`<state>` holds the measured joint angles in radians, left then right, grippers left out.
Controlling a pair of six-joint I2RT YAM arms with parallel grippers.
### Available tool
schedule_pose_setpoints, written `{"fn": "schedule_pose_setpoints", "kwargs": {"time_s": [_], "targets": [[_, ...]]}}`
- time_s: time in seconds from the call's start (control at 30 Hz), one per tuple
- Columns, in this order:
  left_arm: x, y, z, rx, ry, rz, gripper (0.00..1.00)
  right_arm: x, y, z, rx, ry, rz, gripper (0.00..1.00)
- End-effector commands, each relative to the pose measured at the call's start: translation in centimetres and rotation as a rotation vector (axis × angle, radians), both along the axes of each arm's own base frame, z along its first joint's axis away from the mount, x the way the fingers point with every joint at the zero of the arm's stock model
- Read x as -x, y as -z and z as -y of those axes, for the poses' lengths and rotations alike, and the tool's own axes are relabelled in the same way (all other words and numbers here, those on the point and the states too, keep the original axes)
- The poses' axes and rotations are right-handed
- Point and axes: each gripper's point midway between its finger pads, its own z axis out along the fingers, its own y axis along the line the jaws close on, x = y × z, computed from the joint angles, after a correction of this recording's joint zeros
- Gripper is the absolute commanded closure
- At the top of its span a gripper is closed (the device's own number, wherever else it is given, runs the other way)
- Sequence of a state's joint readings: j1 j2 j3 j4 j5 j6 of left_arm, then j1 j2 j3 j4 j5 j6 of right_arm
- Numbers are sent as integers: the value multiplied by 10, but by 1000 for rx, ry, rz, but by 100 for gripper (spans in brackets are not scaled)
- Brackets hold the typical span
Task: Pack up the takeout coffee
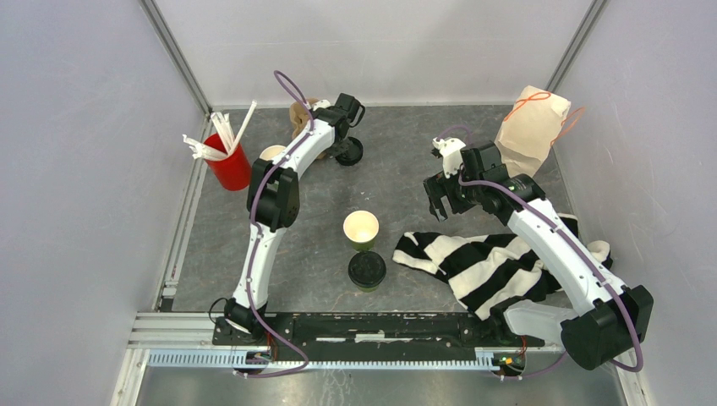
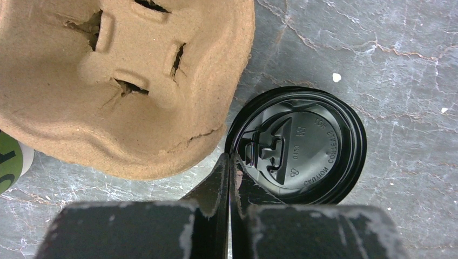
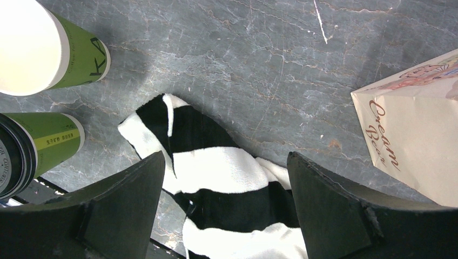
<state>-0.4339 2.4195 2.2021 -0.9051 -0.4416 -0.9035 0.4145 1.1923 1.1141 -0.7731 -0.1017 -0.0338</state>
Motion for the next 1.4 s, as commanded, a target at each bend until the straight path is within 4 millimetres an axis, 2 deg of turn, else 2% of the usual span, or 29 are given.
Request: {"fn": "schedule_pose_setpoints", "kwargs": {"time_s": [0.0, 0.23, 0.37, 0.5, 0.63, 0.67, 0.73, 0.8, 0.87, 0.93, 1.03, 1.17, 1.27, 1.37], "targets": [[-11, -60, 5, 47, 21, 120, 98, -2, -4, -1, -14, -11, 26, 10], [-8, -78, 5, 66, 24, 144, 98, 1, -3, -3, -31, -16, 18, 10], [-5, -101, 16, 149, 60, 162, 98, 2, -6, -5, -46, -15, 22, 10], [10, -146, 41, 331, 157, 180, 98, 4, -16, -14, -102, -30, 19, 11], [47, -204, 72, 582, 333, 195, 98, 12, -26, -35, -246, -43, -4, 10], [59, -225, 86, 690, 413, 214, 98, 13, -34, -42, -289, -56, -8, 10], [90, -249, 105, 872, 525, 220, 98, 16, -56, -57, -392, -89, 2, 10], [120, -282, 118, 1060, 621, 274, 98, 22, -86, -76, -522, -153, 23, 10], [150, -317, 118, 1227, 679, 353, 98, 31, -124, -93, -670, -221, 50, 8], [181, -344, 113, 1344, 729, 417, 98, 41, -161, -104, -809, -279, 84, 6], [223, -370, 102, 1412, 795, 475, 98, 52, -213, -110, -995, -321, 159, 2], [258, -374, 95, 1468, 805, 474, 98, 64, -265, -114, -1174, -381, 197, 2], [277, -375, 91, 1502, 820, 480, 98, 68, -287, -113, -1282, -395, 218, 2], [287, -375, 90, 1525, 817, 479, 98, 69, -299, -116, -1365, -400, 192, 2]]}}
